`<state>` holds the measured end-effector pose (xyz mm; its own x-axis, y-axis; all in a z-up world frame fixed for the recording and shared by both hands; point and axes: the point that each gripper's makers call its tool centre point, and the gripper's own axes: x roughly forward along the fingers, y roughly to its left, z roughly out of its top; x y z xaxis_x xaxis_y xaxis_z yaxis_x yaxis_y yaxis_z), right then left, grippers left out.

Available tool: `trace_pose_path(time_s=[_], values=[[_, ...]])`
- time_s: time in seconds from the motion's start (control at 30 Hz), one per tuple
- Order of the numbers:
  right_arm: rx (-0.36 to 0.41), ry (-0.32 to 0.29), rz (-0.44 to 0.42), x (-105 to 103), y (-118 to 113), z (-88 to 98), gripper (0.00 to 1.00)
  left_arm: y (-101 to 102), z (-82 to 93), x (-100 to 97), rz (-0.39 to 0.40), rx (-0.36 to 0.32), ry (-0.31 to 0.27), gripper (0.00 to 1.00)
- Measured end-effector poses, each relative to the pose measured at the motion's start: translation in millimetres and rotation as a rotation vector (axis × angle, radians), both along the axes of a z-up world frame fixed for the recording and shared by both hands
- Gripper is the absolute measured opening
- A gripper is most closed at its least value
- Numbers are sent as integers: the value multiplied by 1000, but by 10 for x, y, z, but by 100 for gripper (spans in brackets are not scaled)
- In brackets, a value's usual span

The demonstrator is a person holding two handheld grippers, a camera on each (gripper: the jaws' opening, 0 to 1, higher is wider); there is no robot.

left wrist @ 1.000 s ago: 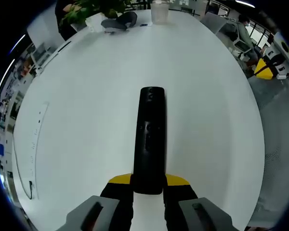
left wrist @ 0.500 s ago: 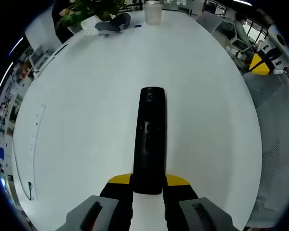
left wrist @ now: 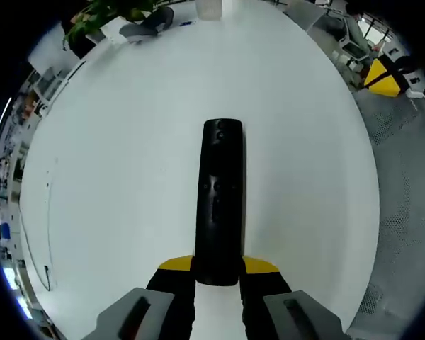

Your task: Press the specified remote control buttons in sequence, fully releasing each button before pressing the next.

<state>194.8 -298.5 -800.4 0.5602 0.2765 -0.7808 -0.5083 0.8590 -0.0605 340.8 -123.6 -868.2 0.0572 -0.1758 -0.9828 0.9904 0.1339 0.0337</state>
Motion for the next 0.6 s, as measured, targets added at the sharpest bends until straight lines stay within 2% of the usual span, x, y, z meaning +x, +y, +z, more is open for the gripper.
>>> trace_pose_path(time_s=[0.4,0.6], values=[[1,-21,20,7,32,27,0,-4,-1,-98,18,14,1,22],[-19,-12,13,13,3,-11,0,-3,-7,-167,34,19,0,22]])
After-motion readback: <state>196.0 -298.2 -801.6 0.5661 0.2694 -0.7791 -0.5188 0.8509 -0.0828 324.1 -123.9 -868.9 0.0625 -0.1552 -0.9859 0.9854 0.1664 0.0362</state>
